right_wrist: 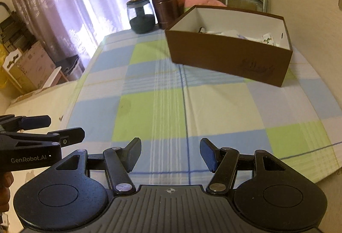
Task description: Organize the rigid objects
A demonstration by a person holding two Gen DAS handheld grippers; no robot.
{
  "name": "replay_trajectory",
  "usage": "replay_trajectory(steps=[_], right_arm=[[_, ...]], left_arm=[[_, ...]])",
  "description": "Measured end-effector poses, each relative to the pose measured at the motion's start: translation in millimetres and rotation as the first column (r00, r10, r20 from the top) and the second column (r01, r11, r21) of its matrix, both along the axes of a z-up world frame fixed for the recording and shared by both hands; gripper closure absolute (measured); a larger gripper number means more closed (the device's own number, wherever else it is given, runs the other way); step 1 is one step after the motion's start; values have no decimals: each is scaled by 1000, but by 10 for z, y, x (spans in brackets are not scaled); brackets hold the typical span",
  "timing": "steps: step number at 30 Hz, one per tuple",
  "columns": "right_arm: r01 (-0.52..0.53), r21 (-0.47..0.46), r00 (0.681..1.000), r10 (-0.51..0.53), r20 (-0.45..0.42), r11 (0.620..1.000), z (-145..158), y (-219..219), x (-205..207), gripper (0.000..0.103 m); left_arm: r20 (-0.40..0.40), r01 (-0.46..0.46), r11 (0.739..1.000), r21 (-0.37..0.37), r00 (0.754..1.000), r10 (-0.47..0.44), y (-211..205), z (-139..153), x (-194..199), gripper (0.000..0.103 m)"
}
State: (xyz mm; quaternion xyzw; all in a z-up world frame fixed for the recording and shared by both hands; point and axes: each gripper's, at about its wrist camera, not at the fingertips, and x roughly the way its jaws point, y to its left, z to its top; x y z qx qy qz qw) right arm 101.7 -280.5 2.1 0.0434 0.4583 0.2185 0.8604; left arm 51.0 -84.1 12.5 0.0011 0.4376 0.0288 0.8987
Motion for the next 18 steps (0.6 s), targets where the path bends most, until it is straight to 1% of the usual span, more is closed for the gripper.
replay_trajectory(steps=[9, 18], right_arm=[[-23, -10, 1000, 23, -12, 1000, -27, 149, -224, 45], [-47, -11, 999, 47, -16, 999, -44, 216, -281, 45]], left_arm=[[-15, -34, 999, -10, 999, 34, 124, -49, -259, 24], [-30, -55, 998, -15, 998, 55, 159, -82, -337, 24]])
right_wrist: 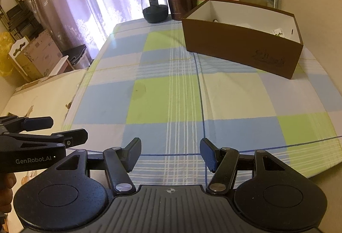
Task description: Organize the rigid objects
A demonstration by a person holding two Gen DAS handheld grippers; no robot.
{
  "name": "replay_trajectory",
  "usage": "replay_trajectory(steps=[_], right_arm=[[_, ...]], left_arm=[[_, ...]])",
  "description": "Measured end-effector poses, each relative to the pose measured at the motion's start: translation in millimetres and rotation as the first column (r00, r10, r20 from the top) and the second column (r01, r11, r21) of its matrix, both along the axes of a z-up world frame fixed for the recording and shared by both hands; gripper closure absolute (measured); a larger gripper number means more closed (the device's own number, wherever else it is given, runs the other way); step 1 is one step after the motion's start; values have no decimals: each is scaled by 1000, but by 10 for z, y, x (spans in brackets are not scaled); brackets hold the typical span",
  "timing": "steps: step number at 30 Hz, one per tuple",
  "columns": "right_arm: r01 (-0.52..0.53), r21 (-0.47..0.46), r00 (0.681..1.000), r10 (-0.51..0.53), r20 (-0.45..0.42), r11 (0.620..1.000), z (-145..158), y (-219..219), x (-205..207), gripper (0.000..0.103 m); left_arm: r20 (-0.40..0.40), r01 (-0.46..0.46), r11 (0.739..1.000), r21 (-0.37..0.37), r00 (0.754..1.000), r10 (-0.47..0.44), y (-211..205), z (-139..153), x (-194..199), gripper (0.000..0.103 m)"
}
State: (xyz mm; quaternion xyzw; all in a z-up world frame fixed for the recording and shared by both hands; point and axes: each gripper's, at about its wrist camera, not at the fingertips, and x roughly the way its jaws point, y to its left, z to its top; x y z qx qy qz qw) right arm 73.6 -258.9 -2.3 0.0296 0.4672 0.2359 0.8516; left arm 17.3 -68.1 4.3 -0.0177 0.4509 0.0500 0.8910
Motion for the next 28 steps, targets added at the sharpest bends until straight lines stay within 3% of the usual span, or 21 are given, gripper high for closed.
replay_trajectory(steps=[28], right_arm=[[-11, -2, 1000, 11, -8, 1000, -37, 22, -5, 45]], left_arm=[[-6, -4, 1000, 0, 1000, 4, -43, -36, 39, 24]])
